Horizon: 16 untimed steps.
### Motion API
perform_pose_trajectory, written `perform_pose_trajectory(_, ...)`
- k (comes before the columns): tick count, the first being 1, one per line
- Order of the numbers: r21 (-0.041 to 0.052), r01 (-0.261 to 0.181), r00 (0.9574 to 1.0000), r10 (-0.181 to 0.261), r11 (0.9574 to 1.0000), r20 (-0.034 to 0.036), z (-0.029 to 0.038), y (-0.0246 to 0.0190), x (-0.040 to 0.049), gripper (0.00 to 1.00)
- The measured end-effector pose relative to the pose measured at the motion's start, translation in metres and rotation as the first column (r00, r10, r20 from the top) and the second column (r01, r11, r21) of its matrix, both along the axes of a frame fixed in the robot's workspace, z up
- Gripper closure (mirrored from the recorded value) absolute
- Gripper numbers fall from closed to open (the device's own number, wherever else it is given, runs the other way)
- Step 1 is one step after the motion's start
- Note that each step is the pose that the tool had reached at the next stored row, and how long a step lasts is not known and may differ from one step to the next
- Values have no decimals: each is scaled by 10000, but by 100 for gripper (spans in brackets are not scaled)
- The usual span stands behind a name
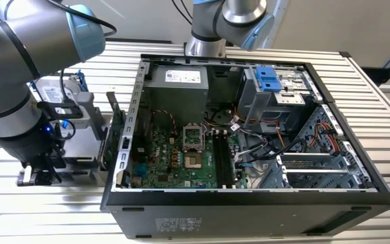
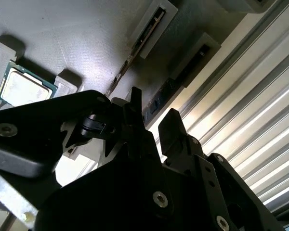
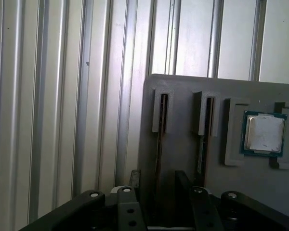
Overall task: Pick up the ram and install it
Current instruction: 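Pick up the ram and move it above insertion slot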
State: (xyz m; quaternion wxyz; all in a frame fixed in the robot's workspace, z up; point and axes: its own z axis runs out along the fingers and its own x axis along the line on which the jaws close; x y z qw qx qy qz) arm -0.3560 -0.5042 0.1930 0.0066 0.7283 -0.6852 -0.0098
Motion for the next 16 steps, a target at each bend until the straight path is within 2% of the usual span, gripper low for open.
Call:
perform_pose_trajectory(6, 0, -1, 10000, 1, 10000, 0, -1, 0, 0, 0)
perform_pose_trajectory(7, 0, -1, 10000, 1, 10000, 0, -1, 0, 0, 100)
perform_pose_trajectory(16, 0, -1, 10000, 1, 10000, 1, -2, 0, 1, 100)
